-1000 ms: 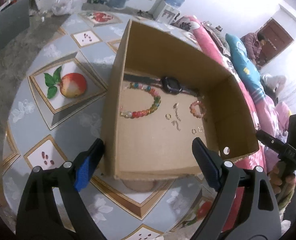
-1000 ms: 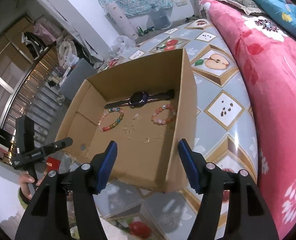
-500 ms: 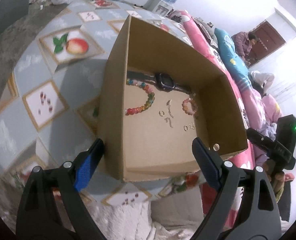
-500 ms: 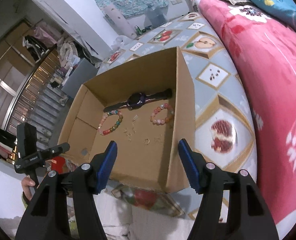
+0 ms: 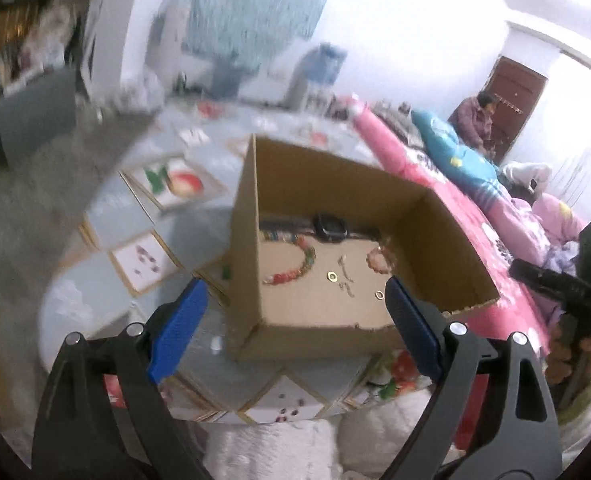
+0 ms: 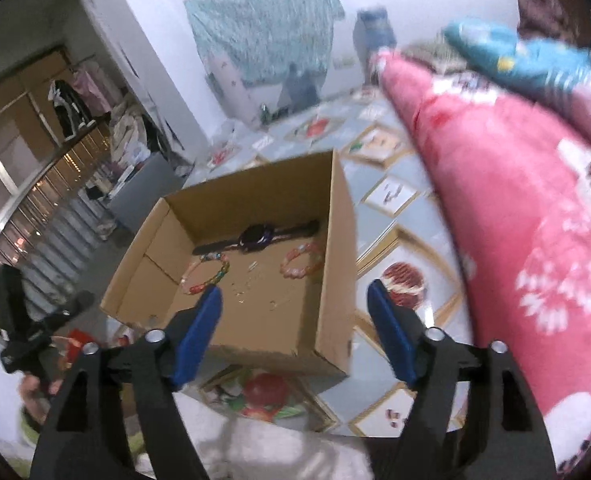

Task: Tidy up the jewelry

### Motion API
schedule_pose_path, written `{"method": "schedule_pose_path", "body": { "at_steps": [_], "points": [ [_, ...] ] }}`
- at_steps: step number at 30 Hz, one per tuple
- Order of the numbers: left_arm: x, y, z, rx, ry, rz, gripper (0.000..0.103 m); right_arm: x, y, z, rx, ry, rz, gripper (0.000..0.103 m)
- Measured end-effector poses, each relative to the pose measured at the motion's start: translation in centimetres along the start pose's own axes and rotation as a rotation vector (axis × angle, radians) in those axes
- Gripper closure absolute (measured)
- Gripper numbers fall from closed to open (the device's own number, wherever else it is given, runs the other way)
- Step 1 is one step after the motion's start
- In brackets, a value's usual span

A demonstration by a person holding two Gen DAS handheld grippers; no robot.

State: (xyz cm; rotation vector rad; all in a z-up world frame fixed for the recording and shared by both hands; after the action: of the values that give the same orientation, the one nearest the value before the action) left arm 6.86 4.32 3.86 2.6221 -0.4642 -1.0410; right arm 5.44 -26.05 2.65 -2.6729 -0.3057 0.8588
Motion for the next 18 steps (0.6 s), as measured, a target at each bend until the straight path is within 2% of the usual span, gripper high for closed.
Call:
{"method": "schedule_pose_path", "body": {
  "at_steps": [3, 6, 10, 14, 18],
  "points": [
    [-1.3, 0.1, 0.8, 0.024, 0.017, -0.039, 0.011, -1.2, -0.4, 1.1, -0.041, 0.025, 0.041, 0.018],
    [-1.8, -0.2, 1.8, 0.014, 0.003, -0.111, 0.01, -1.5, -1.2, 3.3, -0.065, 0.018, 0.071, 0.013],
    [-1.6, -0.5, 3.0, 0.02, -0.005, -0.166, 0.01, -0.5, -3.0, 5.8, -0.118, -0.019, 0.105, 0.01],
    [-0.8, -0.4, 3.3, 0.041, -0.016, -0.275, 0.01, 1.3, -5.0, 7.4, -0.158, -0.056, 0.126, 0.007],
    [0.1, 0.2, 3.8, 0.018, -0.034, -0.292, 0.01, 2.2, -6.5, 7.5, -0.167, -0.058, 0.132, 0.007]
  ]
}}
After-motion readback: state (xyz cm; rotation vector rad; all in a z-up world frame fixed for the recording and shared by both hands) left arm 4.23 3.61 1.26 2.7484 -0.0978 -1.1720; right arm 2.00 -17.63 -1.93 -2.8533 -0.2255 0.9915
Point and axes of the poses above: each gripper's, at about its wrist camera, not at the fingertips, and x roughly the way its jaws point, y to its right, z to its underside, the point moved 10 cm from there along x, roughly the way its jaws point, and after that the axes turned 4 degrees about -x, right-handed, at the moved point
